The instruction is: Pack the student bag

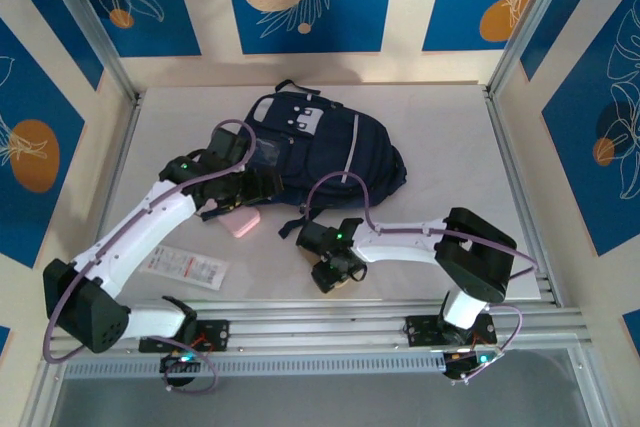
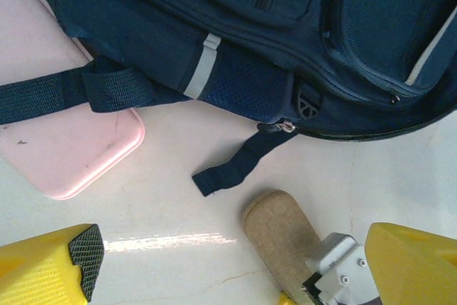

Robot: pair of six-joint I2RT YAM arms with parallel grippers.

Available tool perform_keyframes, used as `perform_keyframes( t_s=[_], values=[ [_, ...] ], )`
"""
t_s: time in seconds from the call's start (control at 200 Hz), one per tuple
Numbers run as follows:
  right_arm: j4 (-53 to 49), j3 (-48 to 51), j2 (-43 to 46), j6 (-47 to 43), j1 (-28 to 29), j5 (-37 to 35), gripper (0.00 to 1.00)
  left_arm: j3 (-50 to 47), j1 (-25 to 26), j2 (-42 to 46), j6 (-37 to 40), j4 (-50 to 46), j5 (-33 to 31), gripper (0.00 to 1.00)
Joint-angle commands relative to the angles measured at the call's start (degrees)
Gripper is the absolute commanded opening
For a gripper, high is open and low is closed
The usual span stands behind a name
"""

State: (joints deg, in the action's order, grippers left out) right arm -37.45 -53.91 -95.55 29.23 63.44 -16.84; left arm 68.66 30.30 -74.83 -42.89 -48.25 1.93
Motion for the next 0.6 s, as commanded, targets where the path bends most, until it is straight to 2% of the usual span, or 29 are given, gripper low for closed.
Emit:
perform_keyframes(
  t_s=[0.0,0.09,0.23,0.435,0.53,0.595],
  values=[
    [1.72,-0.11,-0.63,-0.75,0.12,-0.6,0.59,3.29,0.46,-2.06,2.22,0.79,-1.49,0.94],
    [2.05,0.66,3.11,-0.46,-1.22,-0.36,0.54,5.9,0.45,-4.87,5.32,2.08,-0.06,0.94],
    [4.84,4.91,14.05,2.85,-5.46,-1.17,0.51,11.45,0.61,-11.34,11.85,5.53,2.7,0.95],
    [6.07,14.68,34.98,10.87,-18.9,-1.04,0.5,24.19,1.87,-26.35,19.24,6.99,9.63,0.92],
    [4.25,17.81,43.66,11.96,-24.95,-3.79,0.5,29.44,2.54,-33.02,19.21,8.58,13.64,0.88],
    [3.06,18.87,48.18,12.07,-28.63,-4.6,0.5,32.79,2.74,-36.98,18.77,8.78,13.55,0.87]
  ],
)
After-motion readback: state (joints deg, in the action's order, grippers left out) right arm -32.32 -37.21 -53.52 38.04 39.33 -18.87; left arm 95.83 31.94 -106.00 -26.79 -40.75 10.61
